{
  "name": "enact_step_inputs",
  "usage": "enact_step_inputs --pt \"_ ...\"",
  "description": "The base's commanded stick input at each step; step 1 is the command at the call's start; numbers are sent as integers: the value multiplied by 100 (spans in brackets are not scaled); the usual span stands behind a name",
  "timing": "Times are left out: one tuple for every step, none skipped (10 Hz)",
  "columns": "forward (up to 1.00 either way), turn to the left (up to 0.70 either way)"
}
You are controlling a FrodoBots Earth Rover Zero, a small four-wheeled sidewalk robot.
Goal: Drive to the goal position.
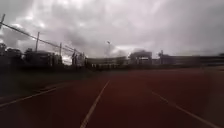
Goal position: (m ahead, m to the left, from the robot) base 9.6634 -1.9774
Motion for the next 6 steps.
enact_step_inputs --pt "50 0" --pt "50 0" --pt "50 0" --pt "50 0" --pt "50 0" --pt "50 0"
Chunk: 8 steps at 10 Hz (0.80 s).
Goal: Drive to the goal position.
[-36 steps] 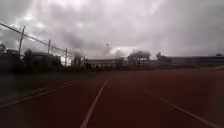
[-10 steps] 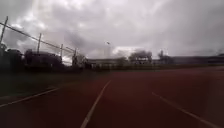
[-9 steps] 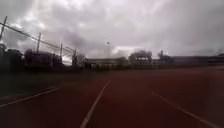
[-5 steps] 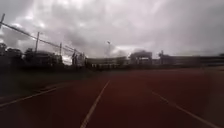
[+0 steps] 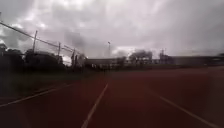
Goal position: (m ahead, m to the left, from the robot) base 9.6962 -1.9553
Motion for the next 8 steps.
enact_step_inputs --pt "50 0" --pt "50 0" --pt "50 0" --pt "50 0" --pt "50 0" --pt "50 0" --pt "50 0" --pt "50 0"
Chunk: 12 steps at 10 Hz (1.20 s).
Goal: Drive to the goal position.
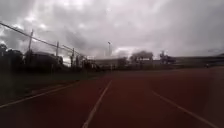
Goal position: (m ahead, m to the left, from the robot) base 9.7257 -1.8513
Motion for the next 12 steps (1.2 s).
enact_step_inputs --pt "50 0" --pt "50 0" --pt "50 0" --pt "50 0" --pt "50 0" --pt "50 0" --pt "50 0" --pt "50 0" --pt "50 0" --pt "50 0" --pt "50 0" --pt "50 0"
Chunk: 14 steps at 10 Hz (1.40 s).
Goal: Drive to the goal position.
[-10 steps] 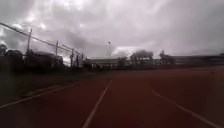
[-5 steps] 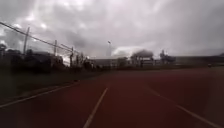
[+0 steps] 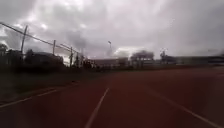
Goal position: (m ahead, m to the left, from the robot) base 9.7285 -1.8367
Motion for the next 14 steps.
enact_step_inputs --pt "50 0" --pt "50 0" --pt "50 0" --pt "50 0" --pt "50 0" --pt "50 0" --pt "50 0" --pt "50 0" --pt "50 0" --pt "50 0" --pt "50 0" --pt "50 0" --pt "50 0" --pt "50 0"
